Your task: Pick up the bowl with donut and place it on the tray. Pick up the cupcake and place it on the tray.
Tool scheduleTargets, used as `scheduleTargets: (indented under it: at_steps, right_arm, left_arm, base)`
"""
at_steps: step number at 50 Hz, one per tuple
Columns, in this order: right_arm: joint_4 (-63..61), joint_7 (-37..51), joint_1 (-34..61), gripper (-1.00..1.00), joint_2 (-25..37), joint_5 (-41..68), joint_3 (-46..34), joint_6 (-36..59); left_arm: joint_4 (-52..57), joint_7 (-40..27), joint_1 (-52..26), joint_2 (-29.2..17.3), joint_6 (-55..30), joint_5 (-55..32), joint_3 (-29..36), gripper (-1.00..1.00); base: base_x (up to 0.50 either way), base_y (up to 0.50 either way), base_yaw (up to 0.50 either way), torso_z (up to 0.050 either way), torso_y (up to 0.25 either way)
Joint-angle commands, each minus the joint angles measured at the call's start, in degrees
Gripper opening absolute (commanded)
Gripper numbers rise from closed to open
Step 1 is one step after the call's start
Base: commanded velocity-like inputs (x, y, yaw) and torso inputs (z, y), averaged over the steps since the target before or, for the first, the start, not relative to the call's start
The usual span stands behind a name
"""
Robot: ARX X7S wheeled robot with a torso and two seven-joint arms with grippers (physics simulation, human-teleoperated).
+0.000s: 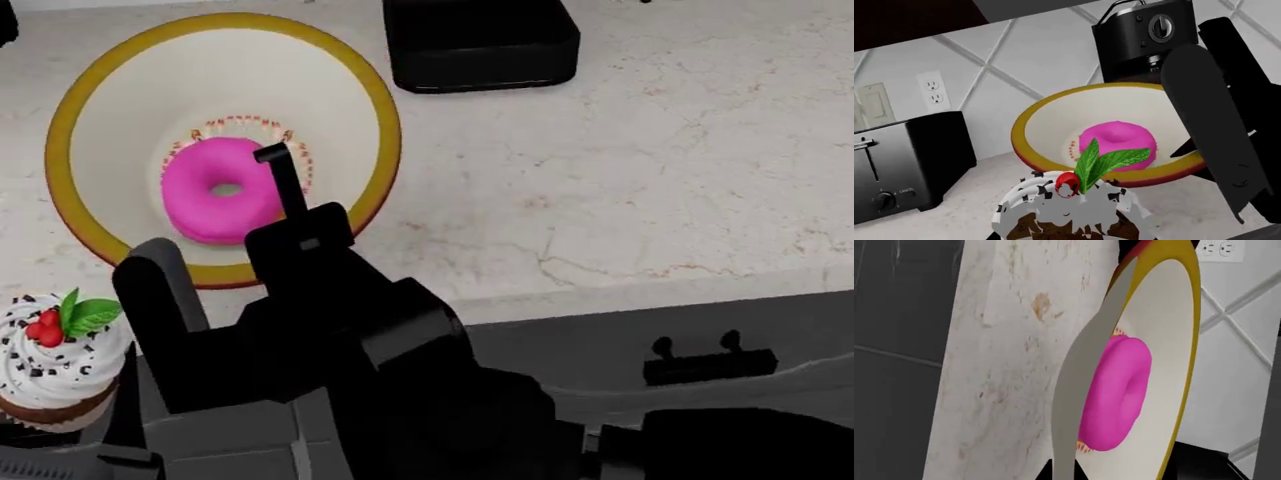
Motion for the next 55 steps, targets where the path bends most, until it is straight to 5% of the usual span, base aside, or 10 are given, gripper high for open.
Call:
scheduleTargets:
  at_steps: [1, 24, 55]
  right_arm:
    - [-2.22, 0.85, 0.25, -1.0, 0.45, -2.85, 0.89, -0.39]
    - [4.13, 0.24, 1.02, -1.0, 0.72, 0.68, 4.86, -4.91]
    - [4.68, 1.75, -0.89, -1.0, -1.22, -1.19, 2.35, -6.52]
  left_arm:
    - [0.79, -1.44, 0.65, -0.31, 0.48, -2.1, -1.29, -1.0]
    - [2.85, -2.71, 8.78, -2.45, 5.89, -4.79, -9.18, -1.0]
    - [0.55, -2.56, 6.6, -2.04, 5.74, -3.59, -5.83, -1.0]
  base:
    - [-0.06, 0.01, 0.5, 0.0, 0.0]
    - [-0.06, 0.0, 0.5, 0.0, 0.0]
    - [-0.02, 0.0, 0.5, 0.0, 0.001]
